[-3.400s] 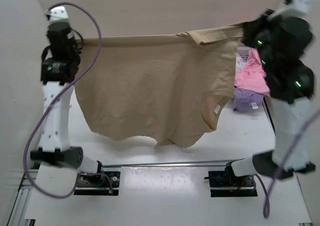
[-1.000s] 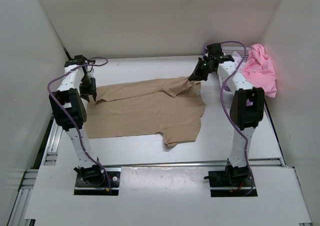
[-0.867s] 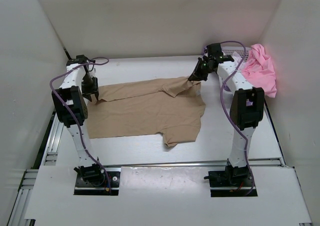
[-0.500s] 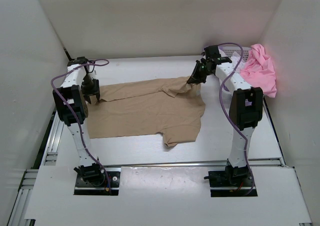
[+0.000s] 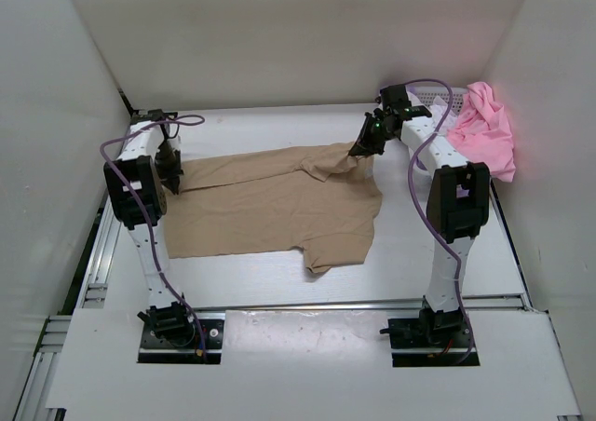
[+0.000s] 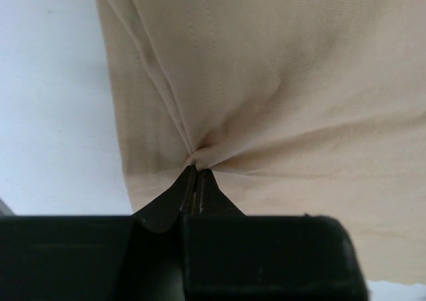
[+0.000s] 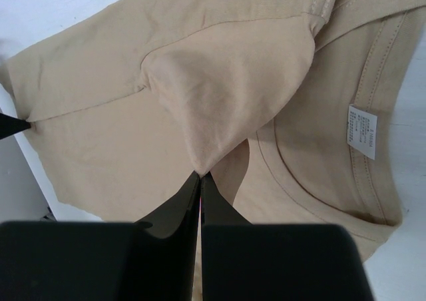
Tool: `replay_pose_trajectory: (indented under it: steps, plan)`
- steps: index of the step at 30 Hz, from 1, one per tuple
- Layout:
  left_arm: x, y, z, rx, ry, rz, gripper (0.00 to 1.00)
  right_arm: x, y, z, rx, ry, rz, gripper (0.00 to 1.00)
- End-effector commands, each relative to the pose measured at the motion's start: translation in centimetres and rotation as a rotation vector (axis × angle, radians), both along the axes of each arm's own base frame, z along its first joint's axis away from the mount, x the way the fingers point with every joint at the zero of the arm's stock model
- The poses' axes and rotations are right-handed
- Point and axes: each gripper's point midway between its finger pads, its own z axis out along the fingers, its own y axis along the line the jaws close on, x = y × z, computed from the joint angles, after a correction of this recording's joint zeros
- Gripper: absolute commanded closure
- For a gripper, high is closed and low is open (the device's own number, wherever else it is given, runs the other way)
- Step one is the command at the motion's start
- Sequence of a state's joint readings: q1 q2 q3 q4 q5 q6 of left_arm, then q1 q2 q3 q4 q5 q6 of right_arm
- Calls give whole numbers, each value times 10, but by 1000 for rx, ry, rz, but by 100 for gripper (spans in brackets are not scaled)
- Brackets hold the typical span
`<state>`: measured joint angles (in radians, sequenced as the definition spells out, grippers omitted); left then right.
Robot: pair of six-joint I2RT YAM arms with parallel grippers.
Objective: Fold and stack the t-shirts
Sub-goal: Fold the flattened tshirt in 1/3 of the way
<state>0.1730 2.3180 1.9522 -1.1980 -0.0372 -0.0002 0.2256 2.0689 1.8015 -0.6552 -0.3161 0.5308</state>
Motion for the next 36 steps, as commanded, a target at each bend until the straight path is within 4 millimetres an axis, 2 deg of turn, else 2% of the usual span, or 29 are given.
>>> replay_pose_trajectory:
  steps: [1, 2, 4, 5, 6, 8, 11, 14, 15, 18, 19, 22, 23, 24, 28, 30, 33, 34, 35, 36]
  plan:
    - [11, 16, 26, 83, -76, 11, 90, -2, 2, 30, 19, -61, 19, 100]
    - [14, 27, 32, 145, -101, 19, 90, 4, 6, 39, 35, -84, 27, 100]
    - [19, 36, 46, 238, -143, 20, 90, 7, 11, 53, 71, -86, 28, 100]
    - [21, 47, 55, 344, -159, 23, 90, 14, 15, 70, 95, -117, 31, 100]
    - [29, 48, 54, 403, -203, 22, 90, 13, 19, 80, 116, -126, 47, 100]
    - [32, 61, 73, 544, -268, 50, 90, 17, 23, 96, 151, -142, 28, 100]
    - [35, 58, 72, 599, -305, 50, 90, 12, 29, 100, 193, -121, 39, 100]
    - [36, 61, 69, 621, -300, 55, 90, 3, 30, 89, 209, -64, 33, 100]
    - [36, 59, 71, 642, -299, 51, 90, -4, 28, 73, 199, -16, 28, 100]
    - [36, 64, 71, 676, -295, 60, 90, -16, 27, 59, 198, 43, 22, 100]
    - [38, 63, 74, 698, -303, 61, 90, -22, 26, 47, 190, 82, 18, 100]
    - [35, 64, 74, 732, -303, 63, 90, -34, 24, 37, 188, 129, 19, 100]
    - [33, 64, 69, 732, -299, 62, 90, -35, 25, 42, 197, 123, 25, 100]
    - [30, 65, 68, 745, -288, 62, 90, -40, 24, 36, 188, 145, 29, 100]
    - [20, 65, 54, 778, -247, 47, 90, -51, 21, 38, 181, 157, 36, 100]
    - [14, 63, 46, 791, -219, 30, 90, -58, 19, 28, 170, 189, 39, 100]
    - [15, 59, 49, 800, -231, 24, 90, -60, 19, 29, 170, 189, 39, 100]
    - [18, 51, 46, 779, -239, 7, 88, -60, 19, 29, 170, 189, 39, 100]
    - [12, 48, 52, 760, -244, 3, 83, -60, 19, 29, 170, 189, 39, 100]
    - [5, 38, 48, 732, -239, -23, 65, -62, 19, 22, 166, 207, 37, 100]
